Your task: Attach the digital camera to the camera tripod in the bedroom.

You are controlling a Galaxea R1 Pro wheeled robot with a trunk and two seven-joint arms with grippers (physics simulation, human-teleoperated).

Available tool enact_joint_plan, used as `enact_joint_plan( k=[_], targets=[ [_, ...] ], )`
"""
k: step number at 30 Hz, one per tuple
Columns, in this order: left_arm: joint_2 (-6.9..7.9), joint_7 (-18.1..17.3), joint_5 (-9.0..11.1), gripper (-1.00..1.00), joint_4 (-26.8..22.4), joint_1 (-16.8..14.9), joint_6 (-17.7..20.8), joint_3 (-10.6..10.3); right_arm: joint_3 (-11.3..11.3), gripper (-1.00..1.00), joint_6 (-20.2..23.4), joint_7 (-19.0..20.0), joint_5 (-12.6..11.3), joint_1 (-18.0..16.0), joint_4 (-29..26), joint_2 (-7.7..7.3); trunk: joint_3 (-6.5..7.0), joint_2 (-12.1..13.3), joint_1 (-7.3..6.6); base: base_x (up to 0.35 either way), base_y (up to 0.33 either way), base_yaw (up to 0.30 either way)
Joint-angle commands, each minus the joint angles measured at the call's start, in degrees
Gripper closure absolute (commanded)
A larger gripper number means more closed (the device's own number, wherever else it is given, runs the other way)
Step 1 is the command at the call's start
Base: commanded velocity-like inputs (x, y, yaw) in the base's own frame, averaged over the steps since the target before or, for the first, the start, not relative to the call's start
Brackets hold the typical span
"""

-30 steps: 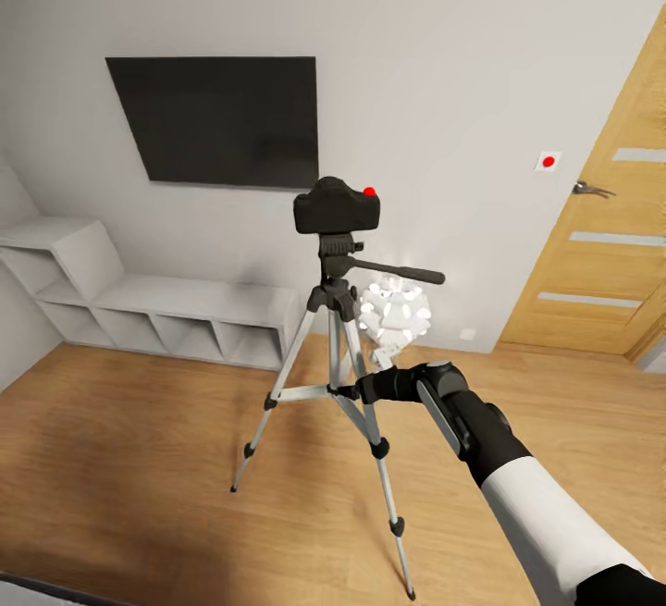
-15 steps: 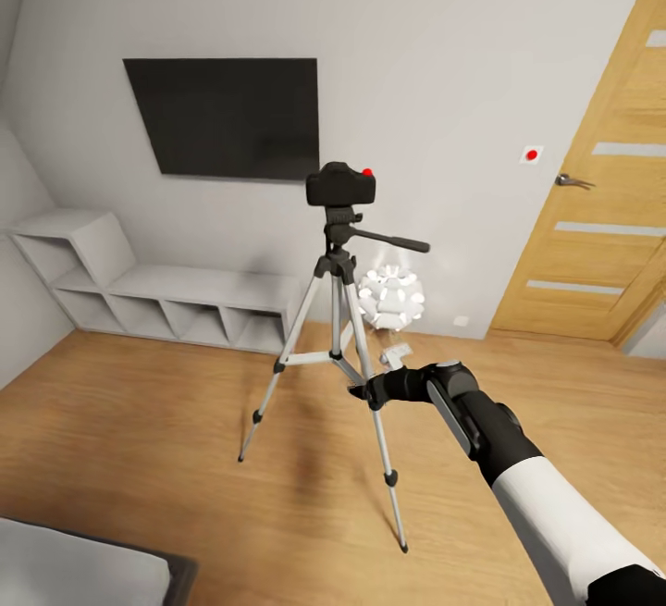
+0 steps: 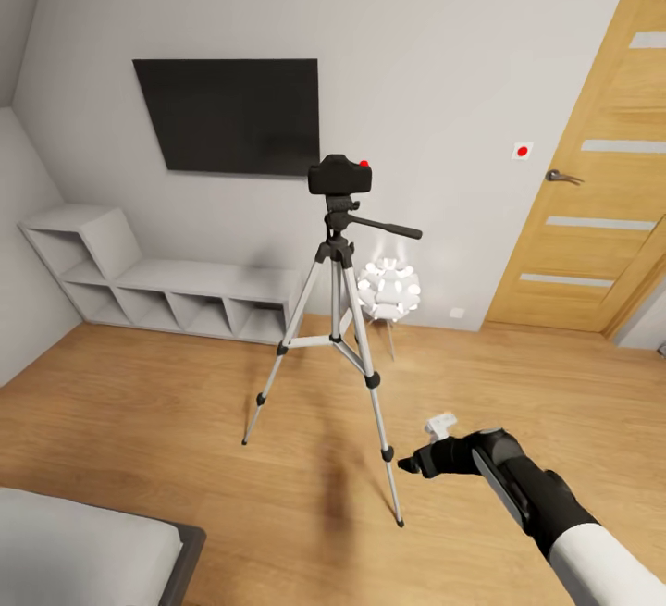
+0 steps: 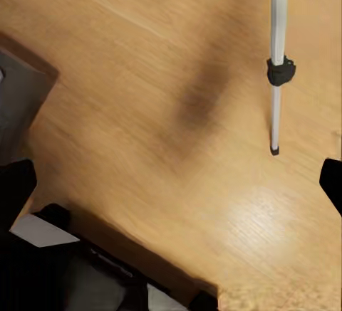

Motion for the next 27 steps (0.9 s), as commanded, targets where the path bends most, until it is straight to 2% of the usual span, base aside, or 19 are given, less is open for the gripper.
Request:
enact_joint_plan(
  k=[1, 2, 4, 6, 7, 9, 10, 11, 12, 14, 16, 17, 23, 26, 27],
  targets=[
    [0.0, 0.2, -0.3, -1.0, 0.0, -0.1, 0.1, 0.4, 0.2, -1.0, -0.6, -0.2, -0.8, 1.1, 1.6, -0.3, -0.1, -0.1, 0.03, -0.021, 0.0, 0.0],
    [0.02, 0.2, -0.3, -1.0, 0.0, -0.1, 0.1, 0.4, 0.2, -1.0, -3.0, -0.3, -0.6, 3.1, 4.9, -0.61, -0.1, -0.1, 0.03, -0.014, 0.0, 0.0],
    [0.03, 0.2, -0.3, -1.0, 0.0, -0.1, 0.1, 0.4, 0.2, -1.0, -5.7, -0.4, -0.6, 4.9, 8.9, -0.82, -0.1, -0.1, 0.03, -0.01, 0.0, 0.0],
    [0.04, 0.2, -0.3, -1.0, 0.0, -0.1, 0.1, 0.4, 0.2, -1.0, -9.8, -0.5, -0.5, 6.9, 16.4, -0.97, -0.1, -0.1, 0.03, -0.005, 0.0, 0.0],
    [0.02, 0.2, -0.3, -1.0, 0.0, -0.1, 0.2, 0.4, 0.3, -1.0, -12.3, -0.6, -0.4, 7.7, 22.6, -0.98, -0.1, -0.1, 0.03, -0.003, 0.0, 0.0],
    [-0.02, 0.2, -0.3, -1.0, 0.0, 0.0, 0.3, 0.4, 0.3, -1.0, -14.7, -0.8, -0.3, 8.2, 28.7, -0.89, -0.1, -0.1, 0.03, -0.002, 0.0, 0.0],
    [-0.06, 0.1, -0.3, -1.0, 0.0, 0.1, 0.4, 0.4, 0.4, -1.0, -17.3, -1.0, -0.3, 8.6, 34.6, -0.77, -0.1, -0.1, 0.03, -0.001, 0.0, 0.0],
    [-0.07, 0.1, -0.3, -1.0, 0.0, 0.2, 0.4, 0.4, 0.4, -1.0, -18.7, -1.1, -0.3, 8.7, 37.4, -0.69, -0.1, -0.1, 0.03, 0.0, 0.0, 0.0],
    [-0.09, 0.1, -0.3, -1.0, 0.0, 0.4, 0.4, 0.4, 0.4, -1.0, -22.0, -1.3, -0.4, 8.9, 42.1, -0.58, -0.1, -0.1, 0.03, 0.0, 0.0, 0.0],
    [-0.11, 0.1, -0.3, -1.0, 0.0, 0.8, 0.5, 0.4, 0.4, -1.0, -26.8, -2.2, -0.5, 9.1, 46.1, -0.47, -0.1, -0.1, 0.03, 0.0, 0.0, 0.0],
    [-0.11, 0.1, -0.3, -1.0, 0.0, 1.0, 0.5, 0.4, 0.4, -1.0, -29.1, -3.4, -0.5, 9.5, 47.6, -0.41, -0.1, -0.1, 0.03, 0.0, 0.0, 0.0],
    [-0.12, 0.1, -0.3, -1.0, 0.0, 1.6, 0.5, 0.4, 0.3, -1.0, -31.1, -6.4, -0.7, 11.1, 48.9, -0.3, -0.1, -0.1, 0.03, 0.0, 0.0, 0.0],
    [-0.02, 0.1, -0.7, -1.0, 0.0, 2.4, 0.5, 0.4, 0.1, -1.0, -33.1, -16.4, -1.5, 16.6, 50.0, 0.31, -0.1, -0.1, 0.03, 0.0, 0.0, 0.0],
    [0.14, 0.1, -2.0, -1.0, 0.0, 2.6, 0.6, 0.4, 0.1, -1.0, -33.4, -19.5, -2.2, 17.9, 50.1, 1.77, -0.1, -0.1, 0.03, 0.0, 0.0, 0.0],
    [0.2, 0.1, -3.1, -1.0, 0.0, 2.6, 0.7, 0.4, 0.1, -1.0, -33.4, -20.4, -2.4, 18.3, 50.1, 2.55, -0.1, -0.1, 0.03, 0.0, 0.0, 0.0]
  ],
)
